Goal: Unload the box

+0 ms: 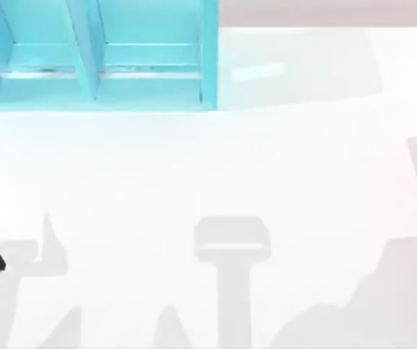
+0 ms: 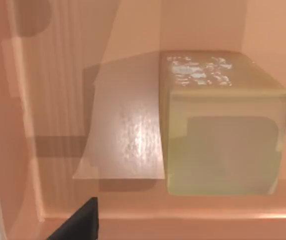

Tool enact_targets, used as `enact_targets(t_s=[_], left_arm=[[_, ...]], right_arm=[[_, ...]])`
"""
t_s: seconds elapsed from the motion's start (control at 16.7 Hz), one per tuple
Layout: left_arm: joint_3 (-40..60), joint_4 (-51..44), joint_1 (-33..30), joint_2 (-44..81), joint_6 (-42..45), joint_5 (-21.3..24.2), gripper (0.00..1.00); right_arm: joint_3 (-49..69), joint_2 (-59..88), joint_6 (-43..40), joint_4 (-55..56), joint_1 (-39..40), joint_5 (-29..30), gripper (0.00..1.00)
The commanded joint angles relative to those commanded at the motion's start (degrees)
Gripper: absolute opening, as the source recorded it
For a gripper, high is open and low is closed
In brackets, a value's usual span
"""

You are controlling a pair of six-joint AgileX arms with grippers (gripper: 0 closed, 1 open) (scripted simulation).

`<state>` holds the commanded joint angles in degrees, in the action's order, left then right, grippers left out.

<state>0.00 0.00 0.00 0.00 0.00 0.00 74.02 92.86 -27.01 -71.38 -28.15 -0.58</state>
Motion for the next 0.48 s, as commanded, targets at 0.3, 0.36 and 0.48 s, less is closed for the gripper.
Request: enact_targets(t_s=[0.3,0.36,0.48], left_arm=[[0.0,0.0,0.0,0.0,0.0,0.0,1.00],[0.0,0.0,0.0,0.0,0.0,0.0,1.00],[0.0,0.0,0.0,0.0,0.0,0.0,1.00]], right_arm=[[-0.7,0.0,0.2,0.8,0.2,0.0,1.00],[-1.5,0.3,0.2,1.8,0.2,0.0,1.00],[-3.7,1.1,0.3,4.9,0.3,0.0,1.00]])
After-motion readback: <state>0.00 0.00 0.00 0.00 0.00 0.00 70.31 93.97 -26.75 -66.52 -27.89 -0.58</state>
